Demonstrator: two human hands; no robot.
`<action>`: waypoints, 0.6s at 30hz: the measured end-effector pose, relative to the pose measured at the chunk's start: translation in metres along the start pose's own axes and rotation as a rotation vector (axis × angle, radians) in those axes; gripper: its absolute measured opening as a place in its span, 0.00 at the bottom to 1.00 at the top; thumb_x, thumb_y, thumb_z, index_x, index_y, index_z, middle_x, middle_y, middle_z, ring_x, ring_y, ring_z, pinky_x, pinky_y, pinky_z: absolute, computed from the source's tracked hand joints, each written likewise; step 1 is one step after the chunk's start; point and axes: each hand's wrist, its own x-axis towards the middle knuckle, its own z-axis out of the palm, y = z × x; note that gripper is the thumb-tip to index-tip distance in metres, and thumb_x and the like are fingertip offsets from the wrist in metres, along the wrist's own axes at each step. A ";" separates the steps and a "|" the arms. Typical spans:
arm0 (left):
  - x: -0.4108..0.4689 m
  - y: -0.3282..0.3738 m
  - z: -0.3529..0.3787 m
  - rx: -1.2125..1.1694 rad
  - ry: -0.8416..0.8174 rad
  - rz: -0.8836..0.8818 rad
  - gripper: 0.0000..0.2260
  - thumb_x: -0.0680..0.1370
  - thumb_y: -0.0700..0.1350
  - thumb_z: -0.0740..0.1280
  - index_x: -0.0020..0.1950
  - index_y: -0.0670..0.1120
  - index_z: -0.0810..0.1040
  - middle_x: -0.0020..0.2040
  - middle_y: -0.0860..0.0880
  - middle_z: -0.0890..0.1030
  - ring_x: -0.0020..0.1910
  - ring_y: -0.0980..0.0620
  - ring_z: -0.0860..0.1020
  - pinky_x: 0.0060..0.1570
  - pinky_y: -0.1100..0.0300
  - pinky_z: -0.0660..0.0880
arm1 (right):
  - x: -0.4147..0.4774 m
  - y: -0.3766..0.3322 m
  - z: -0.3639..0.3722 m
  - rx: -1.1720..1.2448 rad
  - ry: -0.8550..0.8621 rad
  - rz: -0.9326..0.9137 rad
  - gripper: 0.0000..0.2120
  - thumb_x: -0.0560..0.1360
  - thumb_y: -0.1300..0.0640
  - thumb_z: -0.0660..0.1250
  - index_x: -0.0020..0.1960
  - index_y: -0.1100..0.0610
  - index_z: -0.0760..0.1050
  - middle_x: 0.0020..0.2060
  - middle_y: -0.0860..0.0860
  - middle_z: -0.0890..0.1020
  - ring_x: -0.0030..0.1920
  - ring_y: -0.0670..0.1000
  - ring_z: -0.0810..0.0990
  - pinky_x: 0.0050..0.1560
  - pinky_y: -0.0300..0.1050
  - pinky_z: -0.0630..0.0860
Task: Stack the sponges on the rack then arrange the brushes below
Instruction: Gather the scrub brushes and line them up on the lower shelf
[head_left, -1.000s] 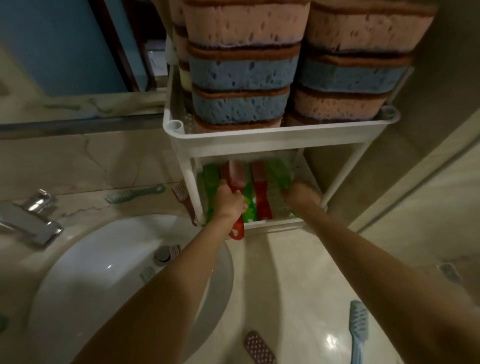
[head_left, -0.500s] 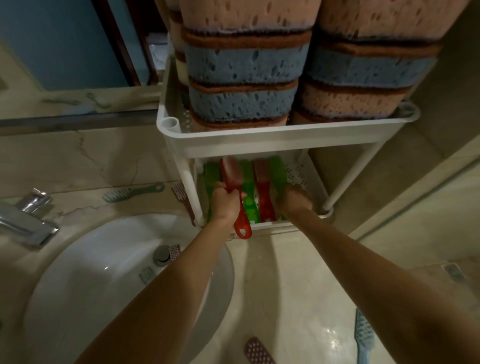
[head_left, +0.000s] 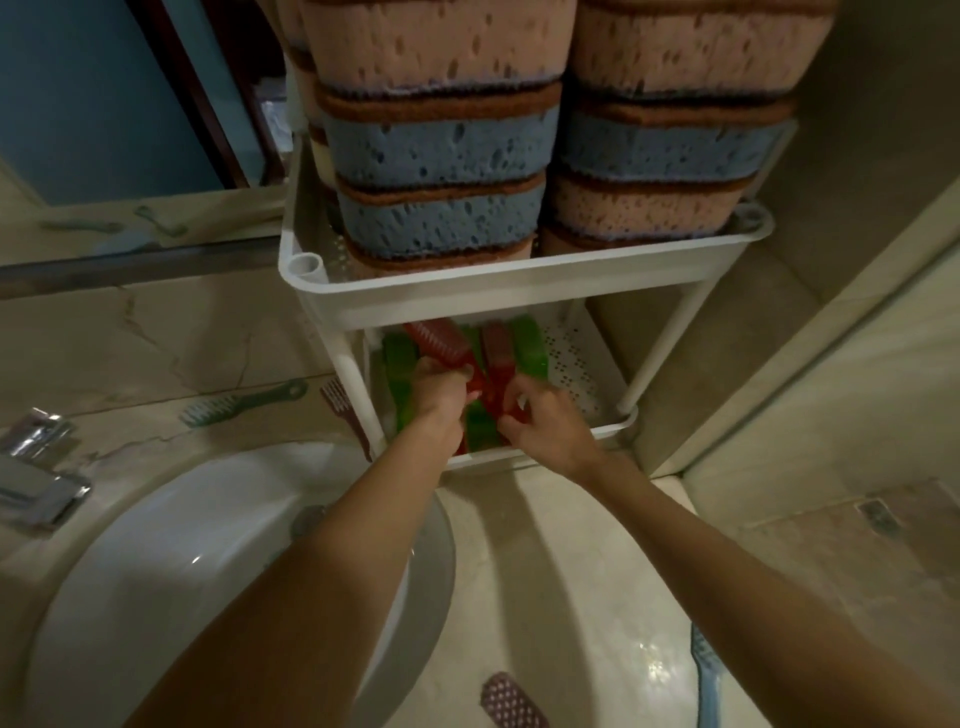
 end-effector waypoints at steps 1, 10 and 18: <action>-0.001 0.001 0.003 0.011 -0.014 0.003 0.13 0.77 0.32 0.62 0.38 0.48 0.69 0.46 0.45 0.77 0.42 0.50 0.77 0.35 0.66 0.73 | -0.001 0.000 0.000 -0.015 -0.025 0.000 0.07 0.71 0.57 0.68 0.43 0.56 0.69 0.40 0.51 0.76 0.39 0.51 0.74 0.36 0.42 0.67; -0.005 0.007 0.016 0.306 -0.213 0.013 0.07 0.79 0.33 0.60 0.54 0.38 0.76 0.46 0.43 0.78 0.43 0.48 0.79 0.38 0.63 0.78 | 0.008 0.013 -0.019 -0.048 0.128 0.239 0.09 0.74 0.54 0.66 0.41 0.58 0.68 0.40 0.58 0.79 0.45 0.58 0.79 0.44 0.49 0.74; 0.012 -0.016 -0.001 0.626 -0.075 0.141 0.08 0.78 0.36 0.57 0.43 0.42 0.73 0.45 0.40 0.74 0.40 0.47 0.74 0.45 0.55 0.72 | 0.024 0.044 -0.012 -0.217 0.203 0.429 0.18 0.78 0.47 0.61 0.55 0.62 0.74 0.47 0.58 0.81 0.48 0.58 0.80 0.41 0.44 0.72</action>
